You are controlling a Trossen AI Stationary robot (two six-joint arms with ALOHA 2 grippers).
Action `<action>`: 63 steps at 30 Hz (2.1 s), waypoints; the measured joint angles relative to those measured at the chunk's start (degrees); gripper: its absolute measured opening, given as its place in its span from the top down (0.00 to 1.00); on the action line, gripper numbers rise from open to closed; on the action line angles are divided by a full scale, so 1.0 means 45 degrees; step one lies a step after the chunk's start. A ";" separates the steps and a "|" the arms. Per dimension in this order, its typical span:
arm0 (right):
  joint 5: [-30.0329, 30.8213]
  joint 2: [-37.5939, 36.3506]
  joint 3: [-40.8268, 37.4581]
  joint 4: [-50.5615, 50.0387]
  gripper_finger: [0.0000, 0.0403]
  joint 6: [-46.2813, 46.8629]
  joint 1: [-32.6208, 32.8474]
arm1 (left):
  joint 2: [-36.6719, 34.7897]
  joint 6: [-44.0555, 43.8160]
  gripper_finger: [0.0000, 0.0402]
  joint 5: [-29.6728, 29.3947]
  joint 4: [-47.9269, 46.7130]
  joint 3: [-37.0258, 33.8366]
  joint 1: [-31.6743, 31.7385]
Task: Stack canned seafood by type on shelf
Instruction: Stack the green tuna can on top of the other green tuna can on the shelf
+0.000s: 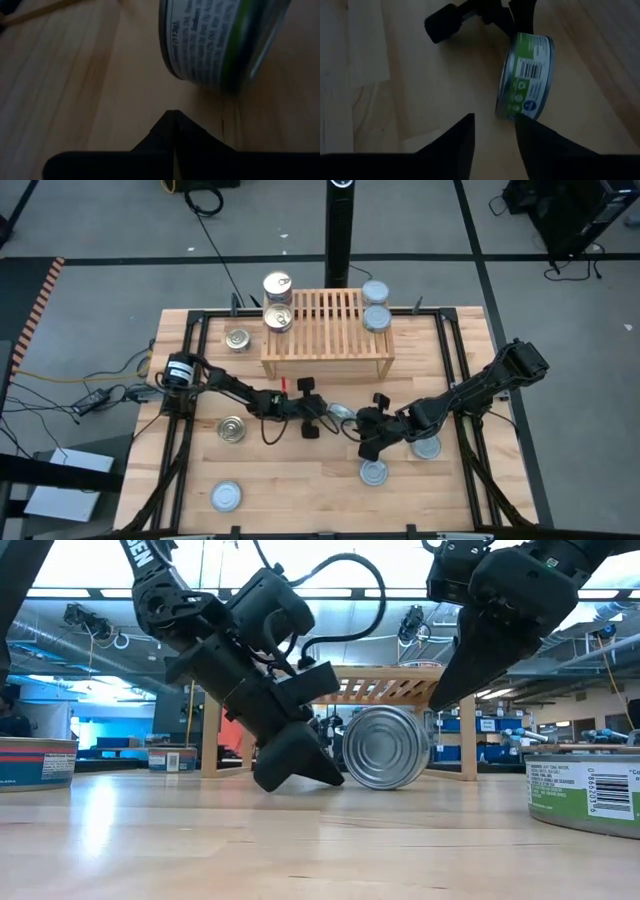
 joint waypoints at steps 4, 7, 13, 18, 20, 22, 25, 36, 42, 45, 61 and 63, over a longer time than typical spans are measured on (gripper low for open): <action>0.0012 0.0000 0.0003 0.0078 0.59 0.0026 0.0000 | -0.0621 -0.0335 0.98 0.0194 0.0763 -0.1031 0.0028; 0.0015 -0.0005 0.0005 0.0085 0.58 0.0161 0.0000 | -0.1283 -0.0564 0.98 0.0447 0.1339 -0.1972 0.0028; -0.0307 -0.0005 0.0005 0.0414 0.58 0.0076 -0.0024 | -0.2259 -0.1095 0.98 0.1761 0.2388 -0.3632 -0.0019; -0.0271 -0.0015 0.0279 0.0527 0.58 0.0219 -0.0107 | -0.2416 -0.1415 0.98 0.2097 0.4025 -0.4634 -0.0253; -0.0161 -0.0015 0.0486 0.0429 0.58 0.0266 -0.0175 | -0.2372 -0.1672 0.98 0.2149 0.4911 -0.4908 -0.0286; 0.0070 -0.0015 0.0764 0.0194 0.56 0.0267 -0.0241 | -0.2374 -0.1693 0.98 0.2229 0.5369 -0.5026 -0.0292; 0.0374 -0.0016 0.1083 -0.0059 0.52 0.0142 -0.0316 | -0.2377 -0.1693 0.98 0.2254 0.5496 -0.5077 -0.0288; 0.0831 0.0445 0.1122 -0.0653 0.21 0.0105 -0.0428 | -0.2377 -0.1736 0.98 0.2249 0.5525 -0.5063 -0.0288; 0.1271 0.0652 0.1122 -0.0884 0.16 0.0129 -0.0618 | -0.2377 -0.1815 0.98 0.2246 0.5517 -0.5057 -0.0283; 0.1247 0.0651 0.1122 -0.0886 0.18 0.0177 -0.0704 | -0.2377 -0.1838 0.98 0.2244 0.5478 -0.5053 -0.0283; 0.0760 0.1268 0.1117 -0.0371 0.28 0.0180 -0.1064 | -0.2382 -0.1999 0.98 0.2225 0.5268 -0.5039 -0.0283; 0.0741 0.1267 0.1122 -0.0371 0.31 0.0180 -0.1110 | -0.2382 -0.1999 0.98 0.2225 0.5251 -0.5039 -0.0283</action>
